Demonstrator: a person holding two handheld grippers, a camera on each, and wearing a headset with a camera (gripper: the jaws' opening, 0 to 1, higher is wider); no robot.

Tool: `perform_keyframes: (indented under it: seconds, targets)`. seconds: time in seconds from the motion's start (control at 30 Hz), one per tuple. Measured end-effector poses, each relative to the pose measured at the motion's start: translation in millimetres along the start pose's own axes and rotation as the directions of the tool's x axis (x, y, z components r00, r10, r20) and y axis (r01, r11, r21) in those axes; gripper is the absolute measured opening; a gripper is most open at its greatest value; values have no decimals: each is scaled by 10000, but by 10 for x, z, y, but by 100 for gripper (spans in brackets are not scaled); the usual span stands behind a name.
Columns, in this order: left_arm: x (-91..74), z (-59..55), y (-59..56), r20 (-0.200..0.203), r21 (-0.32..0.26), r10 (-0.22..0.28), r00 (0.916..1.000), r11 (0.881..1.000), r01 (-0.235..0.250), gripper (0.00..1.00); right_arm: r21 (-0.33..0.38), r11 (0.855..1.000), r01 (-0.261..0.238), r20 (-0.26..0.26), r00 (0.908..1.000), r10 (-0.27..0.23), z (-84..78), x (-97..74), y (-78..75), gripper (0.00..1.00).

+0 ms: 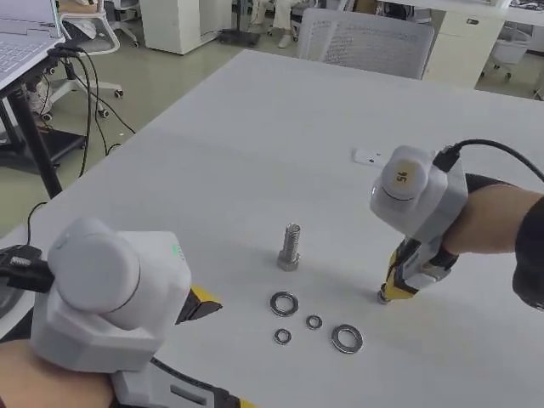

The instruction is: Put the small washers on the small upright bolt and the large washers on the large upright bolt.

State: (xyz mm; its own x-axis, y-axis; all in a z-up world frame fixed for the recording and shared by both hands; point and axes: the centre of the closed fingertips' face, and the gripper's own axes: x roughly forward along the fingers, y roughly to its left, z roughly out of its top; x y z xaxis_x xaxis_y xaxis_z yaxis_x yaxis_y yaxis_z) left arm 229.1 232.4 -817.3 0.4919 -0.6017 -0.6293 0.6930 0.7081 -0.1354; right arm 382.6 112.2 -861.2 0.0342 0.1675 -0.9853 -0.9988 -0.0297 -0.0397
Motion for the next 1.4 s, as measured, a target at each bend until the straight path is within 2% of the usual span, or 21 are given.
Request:
perform_keyframes:
  seconds: [0.43,0.93,1.23,1.4]
  targets:
    - [7,6,3,16,-9,-39,10000,10000,39,82,11,9999,-108,-134,9999,108,-10,93,-14,14]
    - [14,22,0,40,-21,-85,10000,10000,85,81,46,10000,-38,-43,10000,38,-25,67,-26,19]
    - [16,14,-11,38,-2,-99,9999,10000,99,81,414,9991,97,81,9999,-101,-171,6,-50,21]
    - [20,10,-24,6,47,-123,9999,9999,123,81,617,9981,96,69,9999,-100,-287,-12,12,21]
